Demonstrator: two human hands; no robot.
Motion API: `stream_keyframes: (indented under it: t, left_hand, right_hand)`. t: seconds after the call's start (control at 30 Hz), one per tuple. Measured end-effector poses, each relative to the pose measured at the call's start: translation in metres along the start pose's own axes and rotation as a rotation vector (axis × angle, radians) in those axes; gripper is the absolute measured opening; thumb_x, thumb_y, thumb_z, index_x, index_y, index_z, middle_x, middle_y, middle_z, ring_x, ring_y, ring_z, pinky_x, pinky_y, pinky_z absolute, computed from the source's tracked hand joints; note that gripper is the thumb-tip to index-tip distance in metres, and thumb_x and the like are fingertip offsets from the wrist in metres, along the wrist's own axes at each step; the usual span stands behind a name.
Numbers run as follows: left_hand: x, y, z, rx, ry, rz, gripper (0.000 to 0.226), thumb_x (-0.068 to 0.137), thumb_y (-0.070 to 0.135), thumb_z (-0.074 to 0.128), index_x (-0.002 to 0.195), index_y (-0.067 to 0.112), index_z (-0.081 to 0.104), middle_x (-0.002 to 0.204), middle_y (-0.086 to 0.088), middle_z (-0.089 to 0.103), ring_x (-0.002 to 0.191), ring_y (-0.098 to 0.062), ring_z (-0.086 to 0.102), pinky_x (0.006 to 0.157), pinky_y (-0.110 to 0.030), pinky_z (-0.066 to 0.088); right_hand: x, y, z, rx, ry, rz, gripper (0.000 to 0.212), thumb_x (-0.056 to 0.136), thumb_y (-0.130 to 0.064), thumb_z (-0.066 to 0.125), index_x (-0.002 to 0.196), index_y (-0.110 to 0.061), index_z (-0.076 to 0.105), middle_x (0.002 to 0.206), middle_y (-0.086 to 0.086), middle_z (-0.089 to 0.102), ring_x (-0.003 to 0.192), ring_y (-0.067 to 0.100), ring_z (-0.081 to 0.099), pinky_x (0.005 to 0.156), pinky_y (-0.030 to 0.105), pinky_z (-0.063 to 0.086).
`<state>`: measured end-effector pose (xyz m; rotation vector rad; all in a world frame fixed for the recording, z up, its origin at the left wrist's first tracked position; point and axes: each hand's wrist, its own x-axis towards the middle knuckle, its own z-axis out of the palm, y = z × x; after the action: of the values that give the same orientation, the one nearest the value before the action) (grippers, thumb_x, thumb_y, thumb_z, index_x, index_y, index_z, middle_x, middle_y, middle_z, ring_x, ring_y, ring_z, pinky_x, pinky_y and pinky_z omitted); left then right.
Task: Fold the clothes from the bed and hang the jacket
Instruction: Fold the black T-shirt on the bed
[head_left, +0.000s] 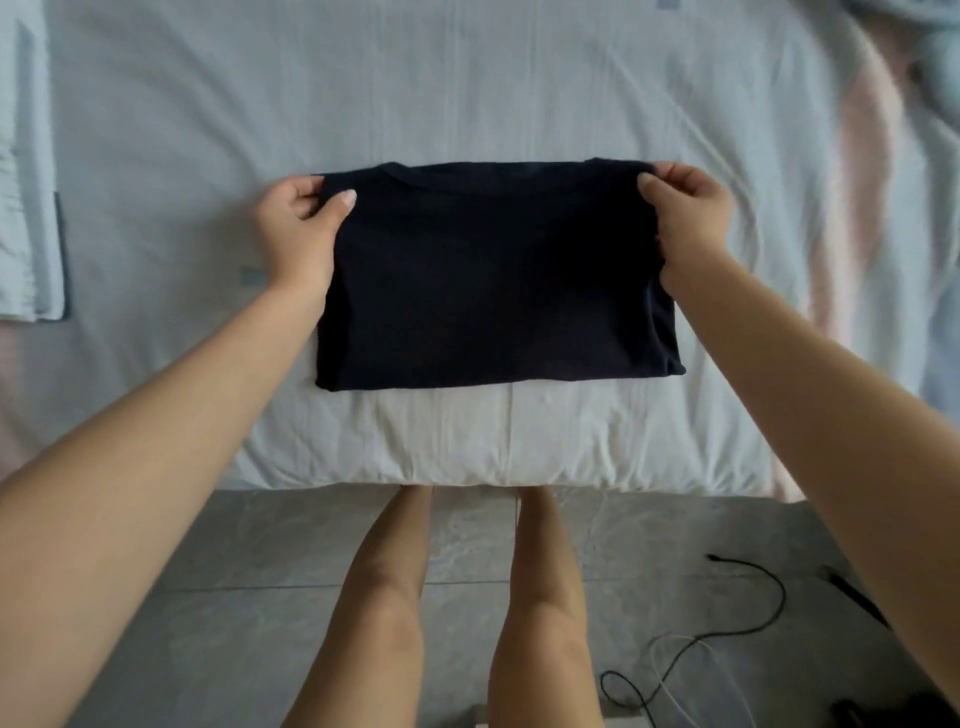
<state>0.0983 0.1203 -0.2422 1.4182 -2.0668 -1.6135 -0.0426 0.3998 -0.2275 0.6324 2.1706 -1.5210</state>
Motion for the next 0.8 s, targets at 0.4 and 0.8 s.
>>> stream_keyframes:
  t: [0.4,0.8]
  left_hand:
    - [-0.086,-0.05,-0.028,0.345,0.054,-0.051,0.042,0.09,0.043,0.059,0.109,0.007,0.051,0.095,0.002,0.052,0.085,-0.014,0.053,0.075,-0.028,0.045]
    - [-0.099,-0.065,-0.049,0.503,-0.067,0.177,0.027,0.098,0.033,0.049,0.094,0.006,0.045,0.065,0.002,0.038,0.056,-0.007,0.037,0.053,-0.02,0.029]
  right_hand:
    - [-0.074,0.038,-0.036,-0.469,0.122,-0.173,0.021,0.094,-0.038,0.05,0.097,-0.018,0.057,0.079,-0.013,0.058,0.069,-0.001,0.057,0.064,0.008,0.044]
    - [-0.088,0.084,-0.044,-0.77,-0.007,-0.477,0.049,0.096,-0.003,0.044,0.142,-0.018,0.038,0.123,0.007,0.045,0.09,-0.009,0.036,0.065,0.015,0.038]
